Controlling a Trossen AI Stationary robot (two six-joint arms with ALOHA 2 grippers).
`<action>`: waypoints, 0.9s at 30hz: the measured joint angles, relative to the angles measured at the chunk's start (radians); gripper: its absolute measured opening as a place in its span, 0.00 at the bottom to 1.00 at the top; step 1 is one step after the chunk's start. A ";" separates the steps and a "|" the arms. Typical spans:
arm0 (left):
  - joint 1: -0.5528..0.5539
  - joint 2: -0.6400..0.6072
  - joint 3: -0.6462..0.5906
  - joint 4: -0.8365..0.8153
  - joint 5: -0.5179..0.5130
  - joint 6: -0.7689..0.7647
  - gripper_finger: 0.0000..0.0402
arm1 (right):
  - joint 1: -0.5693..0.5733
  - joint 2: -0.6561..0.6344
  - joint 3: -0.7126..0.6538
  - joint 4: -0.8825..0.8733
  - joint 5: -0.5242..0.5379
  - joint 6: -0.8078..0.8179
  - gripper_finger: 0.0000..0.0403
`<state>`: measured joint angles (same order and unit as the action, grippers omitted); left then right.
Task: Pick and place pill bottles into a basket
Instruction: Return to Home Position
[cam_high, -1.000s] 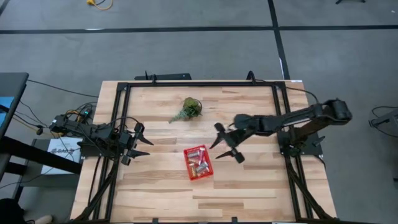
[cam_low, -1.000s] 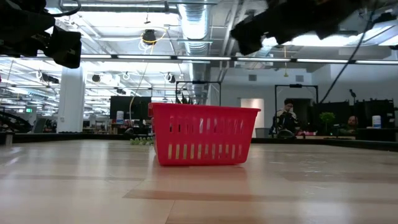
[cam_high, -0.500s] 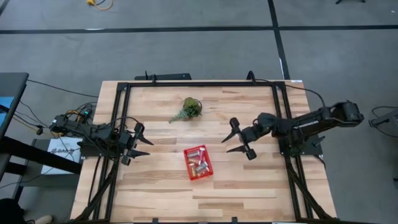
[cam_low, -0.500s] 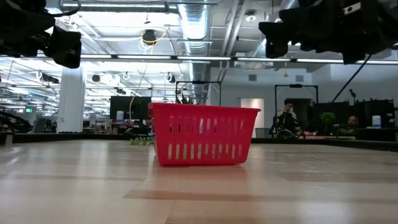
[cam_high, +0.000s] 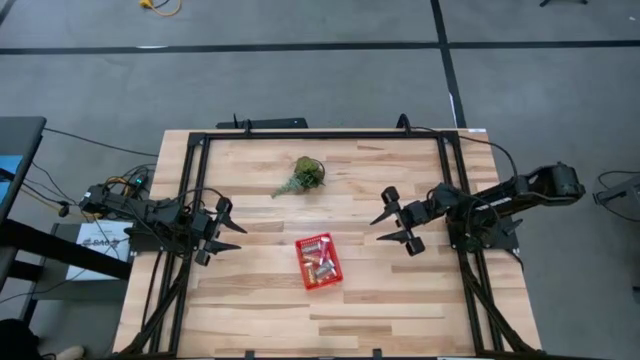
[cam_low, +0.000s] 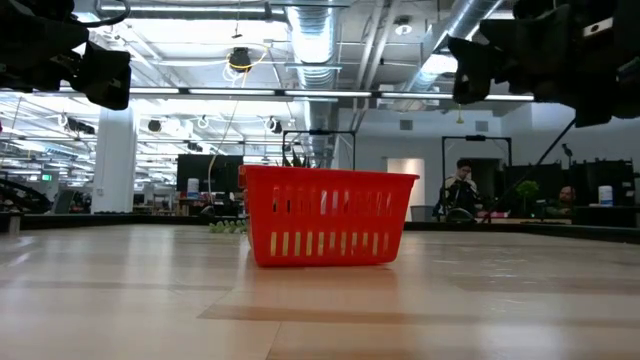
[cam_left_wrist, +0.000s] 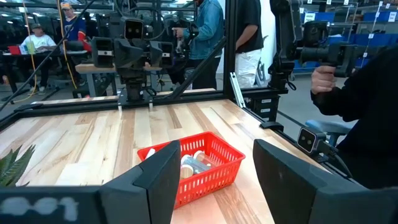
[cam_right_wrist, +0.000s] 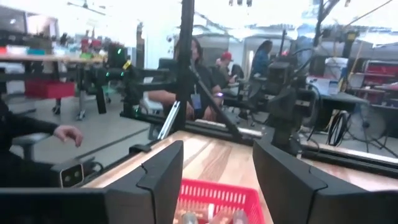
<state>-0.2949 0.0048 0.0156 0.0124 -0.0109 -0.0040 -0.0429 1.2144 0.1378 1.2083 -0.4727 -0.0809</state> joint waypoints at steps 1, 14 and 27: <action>0.000 0.000 0.000 0.000 0.000 0.000 0.48 | -0.005 0.000 -0.014 0.029 0.000 0.007 0.46; 0.000 0.000 0.000 0.000 0.000 0.000 0.48 | -0.043 0.003 -0.131 0.288 -0.001 0.080 0.45; 0.000 0.000 0.000 0.000 0.000 0.000 0.48 | -0.060 0.003 -0.132 0.225 0.023 0.012 0.44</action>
<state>-0.2949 0.0048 0.0154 0.0124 -0.0105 -0.0042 -0.1026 1.2171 0.0063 1.4337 -0.4498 -0.0685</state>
